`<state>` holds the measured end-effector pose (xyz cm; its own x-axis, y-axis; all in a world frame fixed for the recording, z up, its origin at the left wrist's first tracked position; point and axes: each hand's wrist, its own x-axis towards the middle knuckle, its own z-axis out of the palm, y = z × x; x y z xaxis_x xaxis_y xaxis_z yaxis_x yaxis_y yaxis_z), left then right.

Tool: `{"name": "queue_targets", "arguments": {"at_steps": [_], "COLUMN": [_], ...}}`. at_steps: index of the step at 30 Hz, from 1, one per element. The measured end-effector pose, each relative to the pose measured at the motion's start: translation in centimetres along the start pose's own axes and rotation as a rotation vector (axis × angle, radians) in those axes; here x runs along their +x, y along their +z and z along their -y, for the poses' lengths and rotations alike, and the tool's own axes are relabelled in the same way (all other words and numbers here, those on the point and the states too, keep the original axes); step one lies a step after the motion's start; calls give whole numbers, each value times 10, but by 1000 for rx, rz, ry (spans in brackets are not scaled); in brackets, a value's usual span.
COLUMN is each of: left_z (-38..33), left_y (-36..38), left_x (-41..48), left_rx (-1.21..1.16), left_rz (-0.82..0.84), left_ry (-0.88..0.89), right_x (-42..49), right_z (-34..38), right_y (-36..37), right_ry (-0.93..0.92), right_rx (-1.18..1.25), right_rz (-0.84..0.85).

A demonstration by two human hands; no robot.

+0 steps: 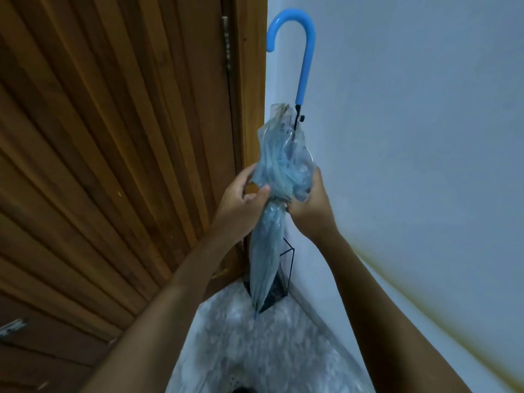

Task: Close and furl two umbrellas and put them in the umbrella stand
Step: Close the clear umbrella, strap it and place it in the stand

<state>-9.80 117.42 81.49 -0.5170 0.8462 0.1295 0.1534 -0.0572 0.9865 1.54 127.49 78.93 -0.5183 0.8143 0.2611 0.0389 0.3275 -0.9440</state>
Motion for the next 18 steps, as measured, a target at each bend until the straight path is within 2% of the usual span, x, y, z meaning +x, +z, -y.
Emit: {"name": "queue_targets", "arguments": {"at_steps": [4, 10, 16, 18], "left_z": [17, 70, 158, 193], "left_y": [-5, -21, -27, -27], "left_x": [71, 162, 214, 223], "left_rx": [-35, -37, -1, 16], "left_rz": [-35, -3, 77, 109], "left_ry": [-8, -17, -118, -166], "right_x": [64, 141, 180, 176], "right_z": [-20, -78, -172, -213], "right_y": [8, 38, 78, 84], "right_ry": [38, -11, 90, 53], "right_rx": [5, -163, -214, -342], "right_rz": [-18, -50, -21, 6]}}
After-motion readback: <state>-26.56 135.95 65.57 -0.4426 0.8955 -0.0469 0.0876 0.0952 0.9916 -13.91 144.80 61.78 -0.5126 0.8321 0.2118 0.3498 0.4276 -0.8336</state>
